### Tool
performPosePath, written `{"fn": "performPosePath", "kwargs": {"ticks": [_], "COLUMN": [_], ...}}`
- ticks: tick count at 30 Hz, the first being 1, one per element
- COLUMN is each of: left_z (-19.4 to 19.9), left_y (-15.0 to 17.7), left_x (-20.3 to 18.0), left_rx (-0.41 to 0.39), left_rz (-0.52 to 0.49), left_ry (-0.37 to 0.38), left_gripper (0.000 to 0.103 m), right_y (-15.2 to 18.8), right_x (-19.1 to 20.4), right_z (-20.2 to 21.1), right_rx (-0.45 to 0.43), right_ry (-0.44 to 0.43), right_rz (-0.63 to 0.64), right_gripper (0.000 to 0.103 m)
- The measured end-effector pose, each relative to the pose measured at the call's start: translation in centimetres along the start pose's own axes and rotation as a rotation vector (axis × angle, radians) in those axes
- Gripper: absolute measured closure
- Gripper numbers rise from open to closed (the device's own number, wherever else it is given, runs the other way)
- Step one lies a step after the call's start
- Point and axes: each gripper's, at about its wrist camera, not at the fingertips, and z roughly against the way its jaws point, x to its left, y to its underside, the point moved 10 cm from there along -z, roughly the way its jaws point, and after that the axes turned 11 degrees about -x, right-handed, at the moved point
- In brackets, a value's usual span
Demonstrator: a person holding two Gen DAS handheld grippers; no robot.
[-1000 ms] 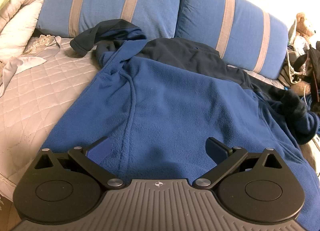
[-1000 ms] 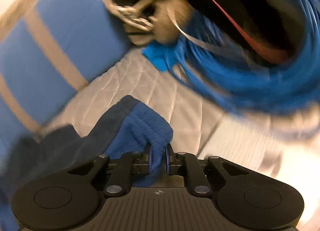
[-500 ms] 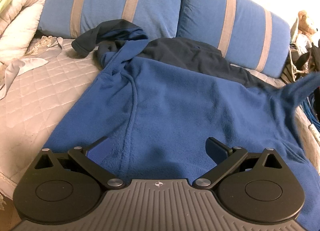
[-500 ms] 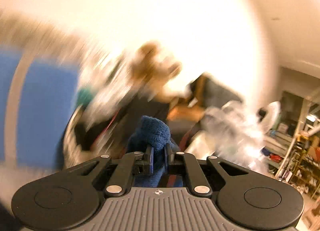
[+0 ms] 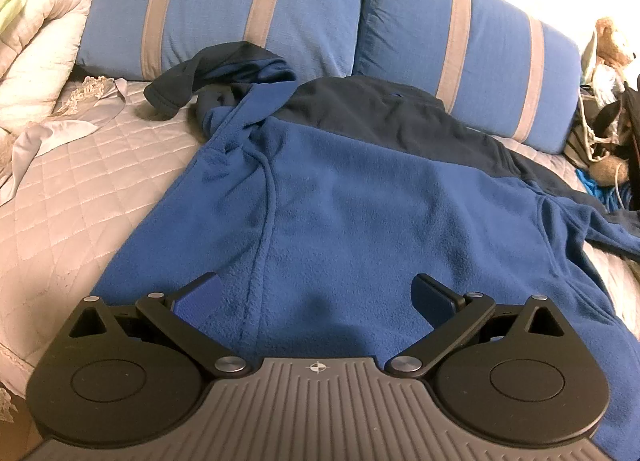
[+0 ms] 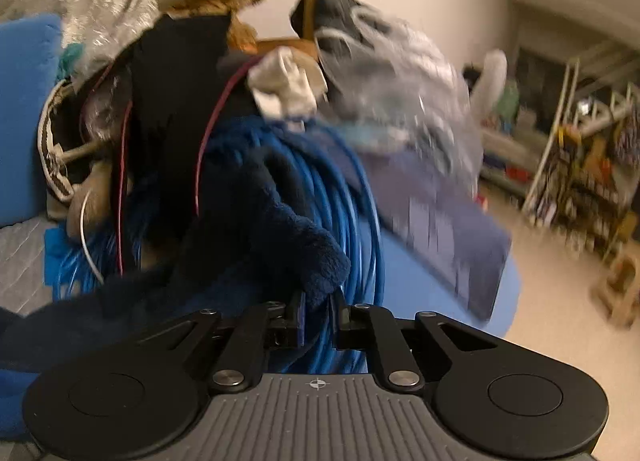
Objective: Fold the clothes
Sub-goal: 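Lift the sleeve with the right gripper and pull it outward to spread the jacket, then lower the sleeve onto the bed and open the right gripper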
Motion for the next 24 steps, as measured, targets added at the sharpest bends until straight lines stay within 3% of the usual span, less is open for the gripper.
{"fn": "performPosePath", "kwargs": {"ticks": [1,3,5,10,13,17,20,24], "left_z": [0.0,0.0,0.0,0.0,0.0,0.0,0.0,0.0], "left_y": [0.0,0.0,0.0,0.0,0.0,0.0,0.0,0.0], "left_x": [0.0,-0.1,-0.1,0.0,0.0,0.0,0.2,0.2], "left_rx": [0.000,-0.001,-0.002,0.000,-0.001,0.004,0.003,0.005], "left_rz": [0.000,0.001,0.002,0.005,0.004,0.003,0.011,0.021], "left_ry": [0.000,0.000,0.000,0.003,0.002,0.006,0.008,0.012], "left_gripper": [0.000,0.000,0.000,0.000,0.000,0.000,0.000,0.000], "right_y": [0.6,1.3,1.5,2.1,3.6,3.7,3.8,2.5], "right_x": [0.0,0.2,0.0,1.5,4.5,11.8,17.3,25.0], "right_z": [0.2,0.5,1.2,3.6,5.7,7.9,9.9,9.0], "right_rx": [0.006,0.016,0.025,0.021,0.069,0.080,0.087,0.074], "right_ry": [-0.003,-0.003,0.004,-0.057,-0.150,-0.370,-0.536,-0.655], "right_rz": [-0.001,0.008,0.004,-0.014,-0.022,0.018,0.049,0.103], "right_gripper": [0.086,0.071,0.034,0.014,0.014,0.029,0.032,0.034]}}
